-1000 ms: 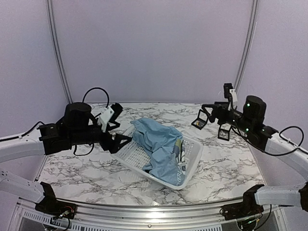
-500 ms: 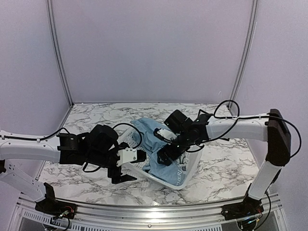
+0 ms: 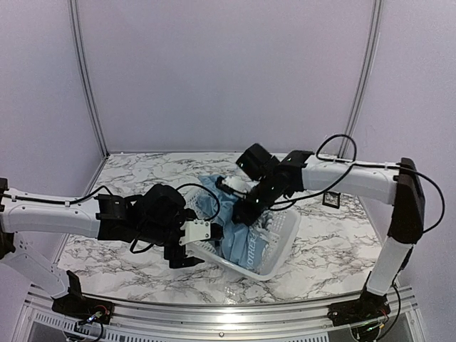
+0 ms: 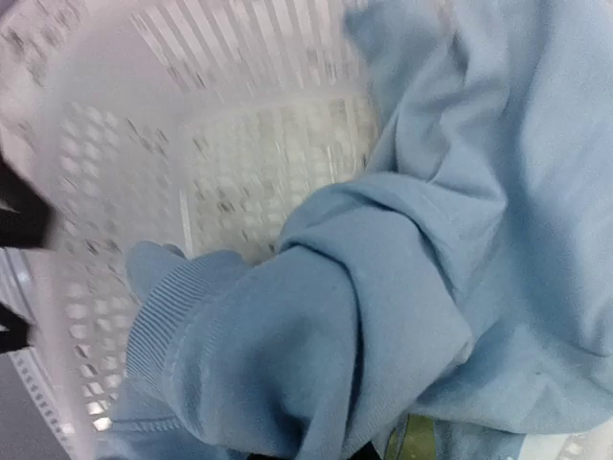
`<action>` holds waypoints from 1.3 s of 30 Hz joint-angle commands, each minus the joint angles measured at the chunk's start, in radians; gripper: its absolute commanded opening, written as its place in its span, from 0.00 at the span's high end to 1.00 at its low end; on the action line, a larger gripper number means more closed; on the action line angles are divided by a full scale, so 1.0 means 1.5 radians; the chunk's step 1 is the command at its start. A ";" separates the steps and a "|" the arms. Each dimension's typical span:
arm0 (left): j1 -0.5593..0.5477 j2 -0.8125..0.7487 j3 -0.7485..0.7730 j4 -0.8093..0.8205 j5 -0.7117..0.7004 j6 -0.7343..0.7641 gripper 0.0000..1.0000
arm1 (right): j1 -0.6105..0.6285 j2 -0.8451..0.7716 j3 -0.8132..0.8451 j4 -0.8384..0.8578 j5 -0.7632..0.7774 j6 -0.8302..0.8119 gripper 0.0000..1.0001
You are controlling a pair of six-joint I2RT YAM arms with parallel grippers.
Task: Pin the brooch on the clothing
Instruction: Pick up the crumpled clothing from the bin, then move the bin to the corner of the board.
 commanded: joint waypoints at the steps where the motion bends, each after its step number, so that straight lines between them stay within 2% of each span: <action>1: -0.003 0.002 0.015 -0.026 -0.017 -0.006 0.04 | -0.018 -0.191 0.197 0.049 -0.007 -0.033 1.00; 4: -0.003 -0.005 0.019 -0.025 -0.014 -0.007 0.04 | -0.046 -0.283 0.250 0.140 0.044 -0.030 1.00; 9: -0.003 0.020 0.042 -0.025 -0.022 -0.004 0.04 | -0.063 -0.383 0.230 0.280 0.117 -0.054 1.00; 16: -0.003 0.112 0.082 -0.032 -0.047 0.023 0.06 | -0.065 -0.415 0.217 0.310 0.228 -0.098 1.00; 19: -0.003 0.159 0.112 -0.073 -0.036 0.033 0.18 | -0.066 -0.421 0.209 0.304 0.241 -0.101 1.00; 21: -0.003 0.178 0.128 -0.095 -0.024 0.035 0.31 | -0.066 -0.422 0.208 0.295 0.246 -0.099 1.00; 23: -0.003 0.191 0.137 -0.101 -0.026 0.030 0.51 | -0.067 -0.429 0.196 0.297 0.253 -0.099 1.00; 26: -0.002 0.190 0.163 -0.108 -0.048 -0.014 0.91 | -0.068 -0.436 0.183 0.300 0.261 -0.098 1.00; 27: 0.000 0.183 0.172 -0.108 -0.066 -0.041 1.00 | -0.068 -0.436 0.180 0.299 0.261 -0.097 1.00; 30: 0.047 0.175 0.224 -0.126 -0.094 -0.154 1.00 | -0.069 -0.438 0.174 0.295 0.260 -0.094 1.00; 32: 0.104 0.186 0.271 -0.191 -0.110 -0.231 1.00 | -0.069 -0.440 0.168 0.297 0.262 -0.092 1.00; 37: 0.301 0.210 0.316 -0.250 -0.137 -0.386 1.00 | -0.070 -0.442 0.152 0.307 0.257 -0.086 1.00; 39: 0.378 0.226 0.340 -0.259 -0.150 -0.411 1.00 | -0.069 -0.442 0.146 0.311 0.257 -0.083 1.00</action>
